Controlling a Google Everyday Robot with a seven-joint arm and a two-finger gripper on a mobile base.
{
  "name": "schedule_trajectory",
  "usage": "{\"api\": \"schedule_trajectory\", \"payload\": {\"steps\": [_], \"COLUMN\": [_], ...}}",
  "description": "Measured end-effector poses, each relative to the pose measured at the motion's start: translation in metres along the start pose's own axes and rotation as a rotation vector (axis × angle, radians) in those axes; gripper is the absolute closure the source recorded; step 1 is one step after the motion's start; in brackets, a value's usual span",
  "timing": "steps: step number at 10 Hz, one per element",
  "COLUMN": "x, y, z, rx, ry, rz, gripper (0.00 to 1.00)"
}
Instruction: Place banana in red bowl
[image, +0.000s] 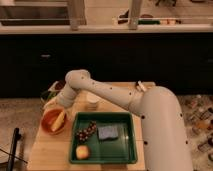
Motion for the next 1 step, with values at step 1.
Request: {"api": "schedule_trajectory", "payload": {"steps": [1], "x": [0.0004], "y": [0.0035], "z": [-0.0037], "rx": [0.006], "ry": [0.007], "rz": [0.006], "gripper": [0.2]}}
